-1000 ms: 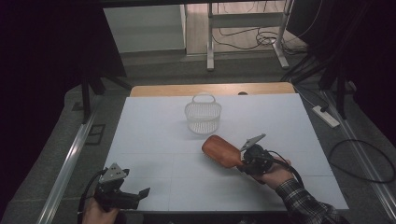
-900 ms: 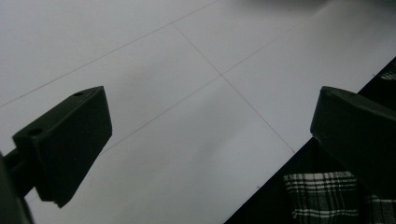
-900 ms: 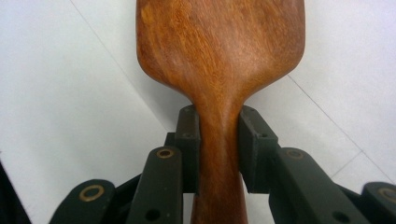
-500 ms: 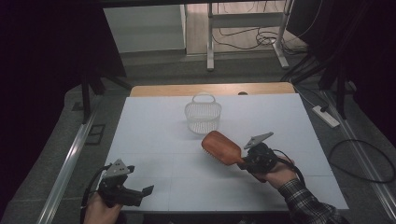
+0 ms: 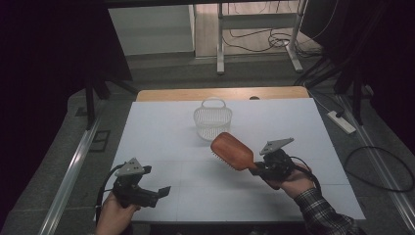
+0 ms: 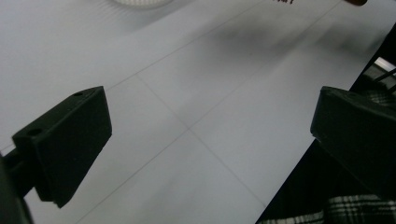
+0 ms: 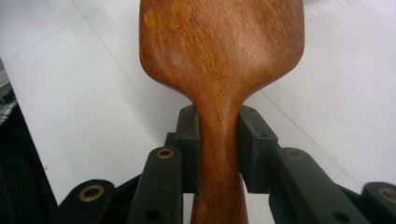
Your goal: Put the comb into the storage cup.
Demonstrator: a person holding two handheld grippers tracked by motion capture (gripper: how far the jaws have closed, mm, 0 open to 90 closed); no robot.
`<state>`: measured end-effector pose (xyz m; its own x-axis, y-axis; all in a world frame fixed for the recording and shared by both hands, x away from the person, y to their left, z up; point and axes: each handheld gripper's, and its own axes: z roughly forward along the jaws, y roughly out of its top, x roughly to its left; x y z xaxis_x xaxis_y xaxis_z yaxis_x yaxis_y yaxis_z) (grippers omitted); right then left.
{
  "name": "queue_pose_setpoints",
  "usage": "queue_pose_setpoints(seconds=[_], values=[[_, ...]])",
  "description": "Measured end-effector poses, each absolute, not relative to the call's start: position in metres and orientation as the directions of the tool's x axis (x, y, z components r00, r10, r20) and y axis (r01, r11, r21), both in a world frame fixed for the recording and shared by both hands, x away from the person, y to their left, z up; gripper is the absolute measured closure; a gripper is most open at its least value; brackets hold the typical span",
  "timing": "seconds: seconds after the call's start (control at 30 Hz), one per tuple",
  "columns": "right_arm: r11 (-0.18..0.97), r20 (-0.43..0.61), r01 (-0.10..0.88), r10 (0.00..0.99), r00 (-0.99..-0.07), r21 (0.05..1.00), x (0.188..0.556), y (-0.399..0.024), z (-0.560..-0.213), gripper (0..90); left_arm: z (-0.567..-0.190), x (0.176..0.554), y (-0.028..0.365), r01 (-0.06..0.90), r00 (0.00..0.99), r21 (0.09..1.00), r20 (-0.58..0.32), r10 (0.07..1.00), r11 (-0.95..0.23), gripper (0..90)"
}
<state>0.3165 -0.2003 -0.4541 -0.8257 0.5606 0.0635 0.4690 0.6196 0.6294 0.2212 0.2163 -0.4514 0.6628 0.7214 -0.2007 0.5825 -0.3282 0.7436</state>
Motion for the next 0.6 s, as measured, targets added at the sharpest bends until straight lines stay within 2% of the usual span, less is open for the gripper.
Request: queue_pose_setpoints(seconds=[0.27, 0.6], values=[[0.598, 0.069, 0.452, 0.552, -0.831, 0.662, 0.314, -0.202, -0.448, 71.6, -0.446, 0.237, 0.207, 0.592, 0.663, 0.752, -0.25, 0.706, -0.29, 0.0], [0.561, 0.09, 0.438, 0.541, -0.836, 0.703, 0.311, -0.203, -0.441, 71.6, -0.438, 0.253, 0.194, 0.58, 0.676, 0.767, -0.266, 0.687, -0.274, 0.0]])
